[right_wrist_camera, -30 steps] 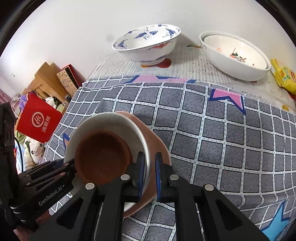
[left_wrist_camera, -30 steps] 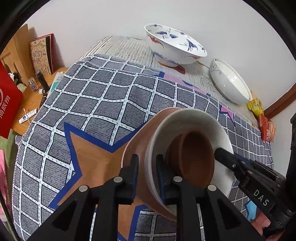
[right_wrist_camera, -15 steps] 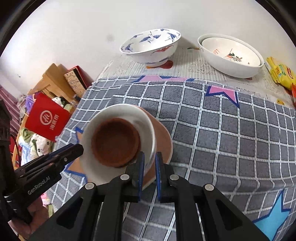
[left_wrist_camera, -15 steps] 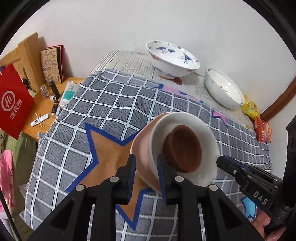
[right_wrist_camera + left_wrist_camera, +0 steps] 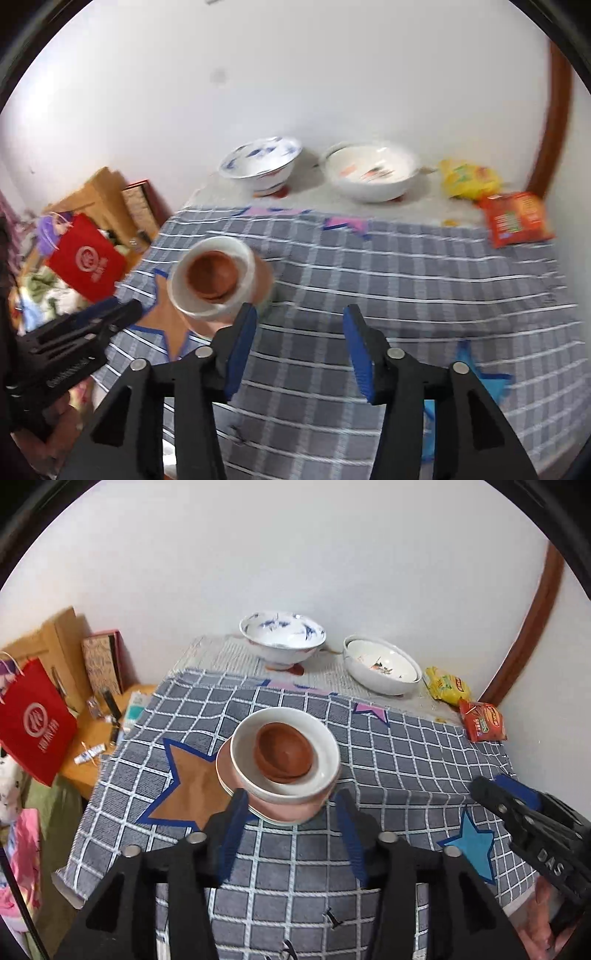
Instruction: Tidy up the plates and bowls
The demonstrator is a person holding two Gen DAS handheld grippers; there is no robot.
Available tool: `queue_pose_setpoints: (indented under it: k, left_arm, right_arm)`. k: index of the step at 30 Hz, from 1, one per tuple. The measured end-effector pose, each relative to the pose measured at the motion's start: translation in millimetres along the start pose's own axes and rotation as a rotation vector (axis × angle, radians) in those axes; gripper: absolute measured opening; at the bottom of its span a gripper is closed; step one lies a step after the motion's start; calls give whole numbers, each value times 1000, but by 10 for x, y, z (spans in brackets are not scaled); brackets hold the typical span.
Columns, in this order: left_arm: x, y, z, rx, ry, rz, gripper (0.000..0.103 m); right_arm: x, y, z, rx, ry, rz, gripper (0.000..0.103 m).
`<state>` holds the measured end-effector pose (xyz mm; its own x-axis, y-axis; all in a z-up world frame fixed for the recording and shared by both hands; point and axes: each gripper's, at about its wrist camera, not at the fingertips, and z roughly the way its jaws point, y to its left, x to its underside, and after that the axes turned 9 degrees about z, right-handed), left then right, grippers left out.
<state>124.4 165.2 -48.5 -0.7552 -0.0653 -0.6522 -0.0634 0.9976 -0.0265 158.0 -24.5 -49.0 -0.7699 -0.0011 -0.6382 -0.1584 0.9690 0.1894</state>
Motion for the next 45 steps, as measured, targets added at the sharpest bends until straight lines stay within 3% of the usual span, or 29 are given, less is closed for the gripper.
queue_pose_setpoints:
  k: [3,10,11,15,18,28,45]
  left_arm:
    - [70,-185,-191,-13,-37,20,59]
    - [277,-546,-567,15,-104,61,76]
    - [312,-590,-608,21,-108,67,79]
    - [453,-719,-784,40,-129,86,83]
    - [561,-778,-923,18,-166,96,94]
    - [696,-870,-1094,21,-174,104,94]
    - [711,-958,-1140,-9,-176,132,94]
  right_arm:
    - [129,-183,-304,58,-51,10,59]
    - [412,-549,-757,177,-77,48,60]
    - [448,-579,-795,176,-77,57,62]
    - [613,-730,-1048,151,-105,87,85]
    - [694,-767,-1189,114,-101,88,89]
    - [865,-768,-1452,138,-133,99,91]
    - [944,-804,-1534,157,-155,114,91]
